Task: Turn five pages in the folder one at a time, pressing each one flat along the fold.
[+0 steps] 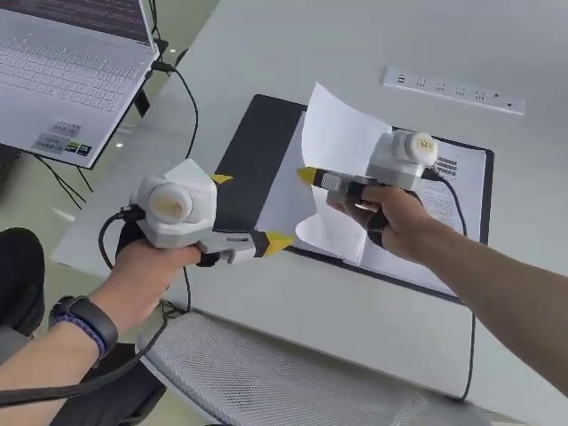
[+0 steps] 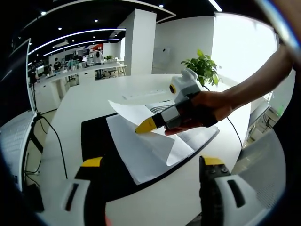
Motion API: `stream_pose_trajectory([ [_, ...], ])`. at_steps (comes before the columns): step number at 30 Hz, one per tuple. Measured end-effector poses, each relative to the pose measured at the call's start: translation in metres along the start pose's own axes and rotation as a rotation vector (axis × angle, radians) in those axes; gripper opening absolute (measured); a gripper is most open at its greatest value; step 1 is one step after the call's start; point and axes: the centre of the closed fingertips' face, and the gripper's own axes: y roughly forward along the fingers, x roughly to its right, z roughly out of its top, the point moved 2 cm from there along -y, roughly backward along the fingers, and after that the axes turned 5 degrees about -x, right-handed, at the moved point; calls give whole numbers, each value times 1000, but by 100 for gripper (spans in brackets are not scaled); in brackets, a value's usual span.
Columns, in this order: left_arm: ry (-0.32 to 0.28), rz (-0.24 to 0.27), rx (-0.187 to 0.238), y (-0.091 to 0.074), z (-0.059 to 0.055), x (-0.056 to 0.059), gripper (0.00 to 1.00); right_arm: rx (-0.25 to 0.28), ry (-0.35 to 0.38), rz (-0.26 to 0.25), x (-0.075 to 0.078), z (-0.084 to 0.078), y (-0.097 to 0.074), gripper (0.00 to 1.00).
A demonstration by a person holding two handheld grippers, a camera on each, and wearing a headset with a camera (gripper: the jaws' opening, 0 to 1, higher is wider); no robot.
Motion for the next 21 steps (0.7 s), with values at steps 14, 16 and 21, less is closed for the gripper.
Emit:
stream_pose_trajectory([
  [14, -31, 15, -10, -6, -10, -2, 82, -34, 101, -32, 40, -12, 29, 0],
  [16, -35, 16, -13, -6, -12, -2, 82, -34, 119, -36, 45, -14, 34, 0],
  [21, -40, 18, -19, -5, -14, -1, 81, -44, 142, -51, 45, -20, 42, 1],
])
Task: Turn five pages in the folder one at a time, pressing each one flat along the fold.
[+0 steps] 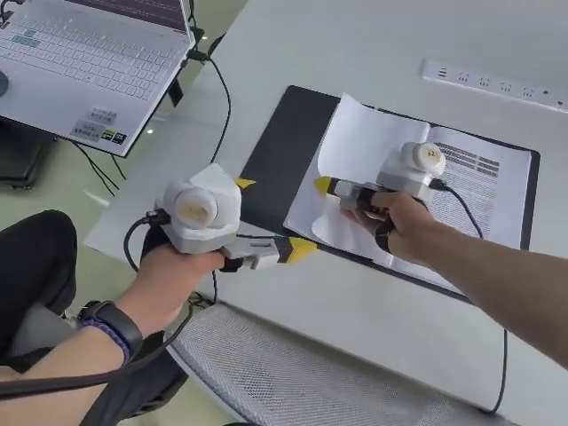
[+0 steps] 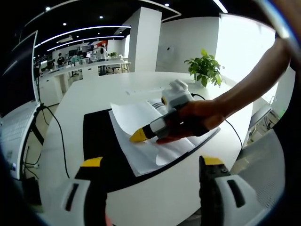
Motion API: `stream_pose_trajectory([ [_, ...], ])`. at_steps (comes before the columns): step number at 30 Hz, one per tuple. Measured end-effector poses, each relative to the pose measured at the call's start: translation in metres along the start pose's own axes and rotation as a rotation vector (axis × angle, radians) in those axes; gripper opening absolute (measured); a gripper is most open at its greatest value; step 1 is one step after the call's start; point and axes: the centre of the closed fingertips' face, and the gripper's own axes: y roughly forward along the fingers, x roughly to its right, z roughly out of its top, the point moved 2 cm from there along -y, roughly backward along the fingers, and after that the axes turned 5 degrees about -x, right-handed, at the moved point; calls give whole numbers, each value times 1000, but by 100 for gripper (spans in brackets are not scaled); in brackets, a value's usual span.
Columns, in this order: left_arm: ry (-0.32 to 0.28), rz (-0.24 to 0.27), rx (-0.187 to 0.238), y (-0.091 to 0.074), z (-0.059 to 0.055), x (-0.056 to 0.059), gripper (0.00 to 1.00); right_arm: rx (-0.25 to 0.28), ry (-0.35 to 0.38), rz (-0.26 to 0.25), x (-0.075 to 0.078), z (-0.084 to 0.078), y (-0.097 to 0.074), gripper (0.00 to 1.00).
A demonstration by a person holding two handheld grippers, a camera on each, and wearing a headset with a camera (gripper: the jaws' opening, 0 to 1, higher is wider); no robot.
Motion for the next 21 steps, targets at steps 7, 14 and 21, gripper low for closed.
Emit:
stream_pose_trajectory([
  [7, 6, 10, -9, -1, -2, -1, 81, -3, 7, -10, 3, -2, 0, 3],
  [14, 4, 14, -13, 2, -1, -5, 80, 6, -7, 9, -3, 1, -3, 7],
  [21, 11, 15, -23, 15, 2, -11, 76, 34, -25, 34, -8, 8, -17, 12],
])
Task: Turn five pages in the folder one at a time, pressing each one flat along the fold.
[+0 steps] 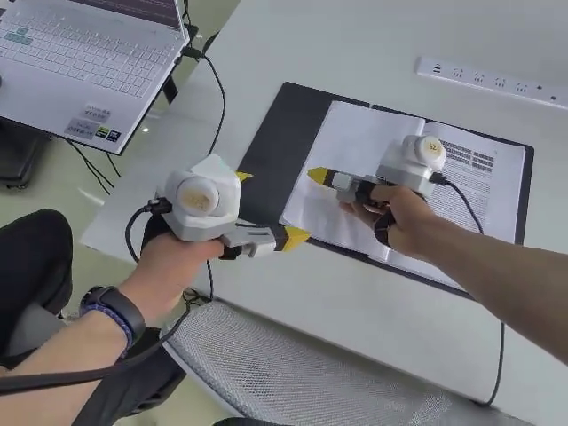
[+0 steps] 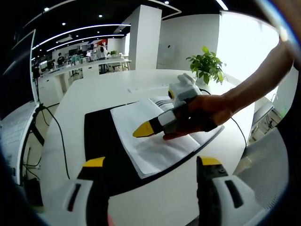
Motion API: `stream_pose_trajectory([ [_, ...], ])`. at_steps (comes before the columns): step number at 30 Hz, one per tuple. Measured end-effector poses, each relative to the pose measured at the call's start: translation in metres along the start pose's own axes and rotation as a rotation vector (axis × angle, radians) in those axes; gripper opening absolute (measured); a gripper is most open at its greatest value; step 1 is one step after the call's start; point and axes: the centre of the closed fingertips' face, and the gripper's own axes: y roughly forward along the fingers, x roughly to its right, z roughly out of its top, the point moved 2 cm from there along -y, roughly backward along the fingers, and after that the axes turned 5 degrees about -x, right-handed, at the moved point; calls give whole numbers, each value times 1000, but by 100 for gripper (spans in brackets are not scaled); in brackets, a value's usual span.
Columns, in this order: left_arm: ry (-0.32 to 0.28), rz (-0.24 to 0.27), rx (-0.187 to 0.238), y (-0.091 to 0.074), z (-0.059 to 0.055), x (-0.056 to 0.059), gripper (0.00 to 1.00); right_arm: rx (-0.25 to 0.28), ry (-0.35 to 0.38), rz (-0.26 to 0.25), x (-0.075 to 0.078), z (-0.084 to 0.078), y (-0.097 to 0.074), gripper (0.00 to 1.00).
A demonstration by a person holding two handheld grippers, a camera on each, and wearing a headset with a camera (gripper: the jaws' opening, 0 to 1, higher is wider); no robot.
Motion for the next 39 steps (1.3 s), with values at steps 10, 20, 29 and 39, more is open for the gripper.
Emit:
stream_pose_trajectory([
  [10, 37, -10, -33, 26, 6, -5, 65, 76, -52, -7, 1, 30, -39, 11],
  [20, 87, -36, -75, 59, 2, -2, 42, 137, -53, -55, 7, 43, -86, 10],
  [29, 79, -43, -130, 83, -22, -4, 31, 174, -47, -83, 10, 52, -110, 9],
  [39, 109, -14, -158, 94, -45, -7, 28, 168, -48, -97, 35, 58, -111, 8],
])
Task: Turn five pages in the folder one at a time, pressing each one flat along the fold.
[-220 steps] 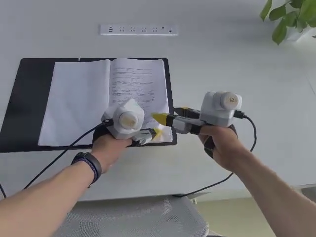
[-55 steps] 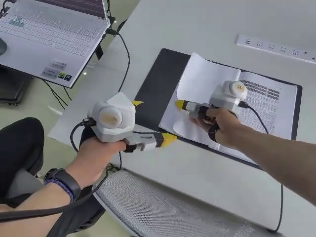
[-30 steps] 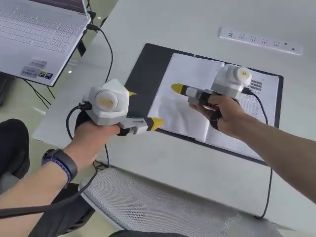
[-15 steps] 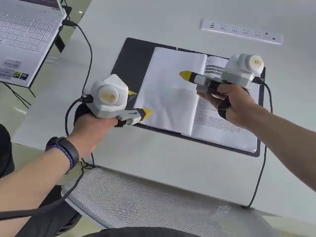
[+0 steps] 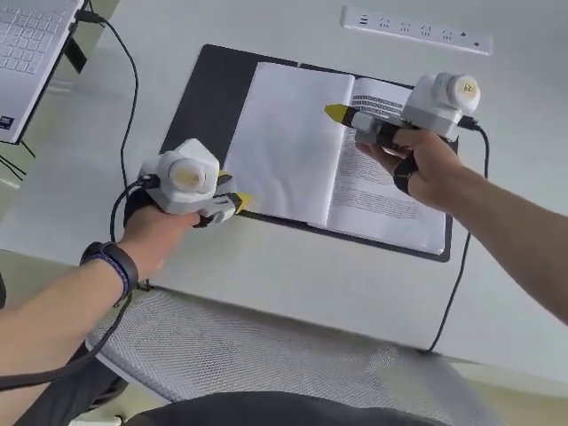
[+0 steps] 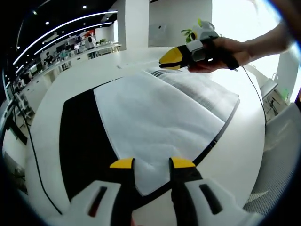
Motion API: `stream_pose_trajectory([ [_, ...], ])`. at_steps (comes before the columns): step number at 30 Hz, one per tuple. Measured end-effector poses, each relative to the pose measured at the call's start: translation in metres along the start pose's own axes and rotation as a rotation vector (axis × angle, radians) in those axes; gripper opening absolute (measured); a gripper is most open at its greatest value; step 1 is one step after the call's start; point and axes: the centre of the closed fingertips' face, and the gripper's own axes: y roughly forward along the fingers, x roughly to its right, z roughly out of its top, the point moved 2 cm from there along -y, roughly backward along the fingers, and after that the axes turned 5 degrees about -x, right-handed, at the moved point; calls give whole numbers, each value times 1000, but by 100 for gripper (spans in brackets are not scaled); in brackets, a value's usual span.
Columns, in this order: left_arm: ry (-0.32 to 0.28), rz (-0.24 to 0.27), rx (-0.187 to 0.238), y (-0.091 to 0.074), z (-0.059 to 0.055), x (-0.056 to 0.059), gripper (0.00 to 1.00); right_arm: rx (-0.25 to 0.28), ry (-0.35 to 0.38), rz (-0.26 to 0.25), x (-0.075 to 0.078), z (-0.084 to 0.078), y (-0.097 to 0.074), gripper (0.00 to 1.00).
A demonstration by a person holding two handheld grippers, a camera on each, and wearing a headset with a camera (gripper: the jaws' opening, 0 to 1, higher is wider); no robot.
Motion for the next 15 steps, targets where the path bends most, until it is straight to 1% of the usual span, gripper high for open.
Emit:
stream_pose_trajectory([
  [4, 4, 2, 6, 1, 1, -1, 28, -8, -3, 1, 10, 1, 3, 8],
  [8, 5, 2, 4, 1, 1, -1, 27, -4, 0, 1, 19, 5, 6, 8],
  [11, 5, 2, 4, -2, 2, 0, 27, 7, 7, 2, 21, 7, 5, 7],
  [12, 4, 2, 3, -2, 2, 0, 27, 8, 12, 0, 33, 11, 9, 7],
  [15, 2, 1, 1, -3, 3, 1, 27, 7, 23, -7, 42, 10, 12, 9],
])
